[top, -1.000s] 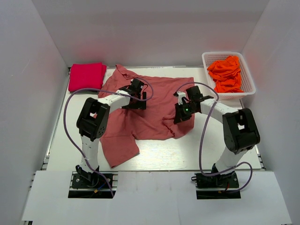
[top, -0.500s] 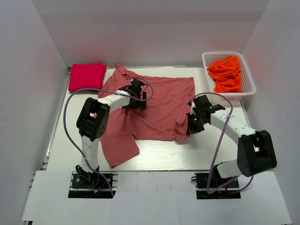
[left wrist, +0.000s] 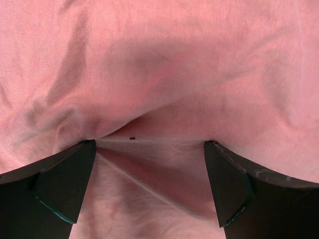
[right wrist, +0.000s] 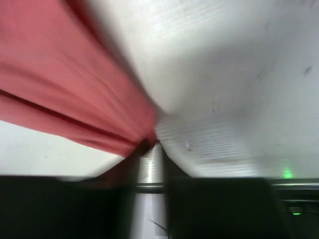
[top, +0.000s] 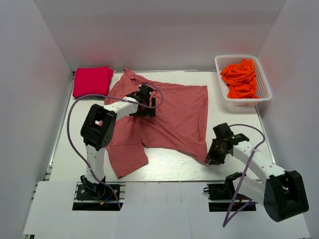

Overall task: Fold and stack the t-shirts
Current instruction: Flatten out the tshirt

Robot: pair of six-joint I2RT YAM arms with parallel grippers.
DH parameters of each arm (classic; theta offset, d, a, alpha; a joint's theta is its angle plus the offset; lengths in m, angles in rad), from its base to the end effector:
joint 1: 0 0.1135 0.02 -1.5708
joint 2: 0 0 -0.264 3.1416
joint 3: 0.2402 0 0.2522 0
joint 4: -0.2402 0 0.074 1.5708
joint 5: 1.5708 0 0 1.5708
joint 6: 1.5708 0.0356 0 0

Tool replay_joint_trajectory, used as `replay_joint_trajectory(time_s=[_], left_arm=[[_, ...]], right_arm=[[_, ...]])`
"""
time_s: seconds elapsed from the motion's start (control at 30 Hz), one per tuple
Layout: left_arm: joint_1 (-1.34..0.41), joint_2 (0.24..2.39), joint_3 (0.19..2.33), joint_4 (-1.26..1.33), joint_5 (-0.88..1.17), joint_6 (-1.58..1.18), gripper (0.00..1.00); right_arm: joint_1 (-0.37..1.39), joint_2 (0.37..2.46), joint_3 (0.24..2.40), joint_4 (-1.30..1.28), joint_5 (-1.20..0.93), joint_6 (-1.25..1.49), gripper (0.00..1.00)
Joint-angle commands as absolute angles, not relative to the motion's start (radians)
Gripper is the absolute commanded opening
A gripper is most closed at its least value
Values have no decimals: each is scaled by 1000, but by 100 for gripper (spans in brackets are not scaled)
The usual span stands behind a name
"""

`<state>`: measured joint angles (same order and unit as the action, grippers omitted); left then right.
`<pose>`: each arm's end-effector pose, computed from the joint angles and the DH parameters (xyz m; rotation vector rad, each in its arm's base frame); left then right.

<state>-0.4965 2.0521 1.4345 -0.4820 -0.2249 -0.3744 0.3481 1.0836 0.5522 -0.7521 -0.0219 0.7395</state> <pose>0.3784 -0.1960 0.1577 0.0891 2.6216 0.0029 0.1586 0.0584 0.1693 0.5589 2.8426 0.2440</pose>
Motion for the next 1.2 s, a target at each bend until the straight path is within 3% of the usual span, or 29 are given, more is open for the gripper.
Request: replay_joint_trajectory(time_s=[0.0, 0.03, 0.27, 0.4, 0.6, 0.87, 1.17], left_arm=[[-495, 2082, 1376, -537, -207, -377, 100], [-495, 2082, 1376, -537, -207, -377, 100], [-505, 2063, 1376, -526, -207, -377, 100], [-505, 2040, 1376, -526, -198, -377, 100], [-505, 1985, 1387, -517, -166, -368, 100], [-505, 1873, 1419, -526, -166, -350, 100], [-492, 1655, 1283, -560, -228, -452, 100]], right_arm=[[354, 1005, 471, -756, -108, 827, 49], [351, 994, 459, -744, -126, 818, 90], [350, 1002, 662, -828, 80, 707, 90], [351, 1067, 806, -705, 62, 593, 90], [357, 1268, 876, -525, -86, 509, 90], [347, 1557, 972, -385, -77, 515, 90], [307, 1689, 956, -402, 40, 546, 90]])
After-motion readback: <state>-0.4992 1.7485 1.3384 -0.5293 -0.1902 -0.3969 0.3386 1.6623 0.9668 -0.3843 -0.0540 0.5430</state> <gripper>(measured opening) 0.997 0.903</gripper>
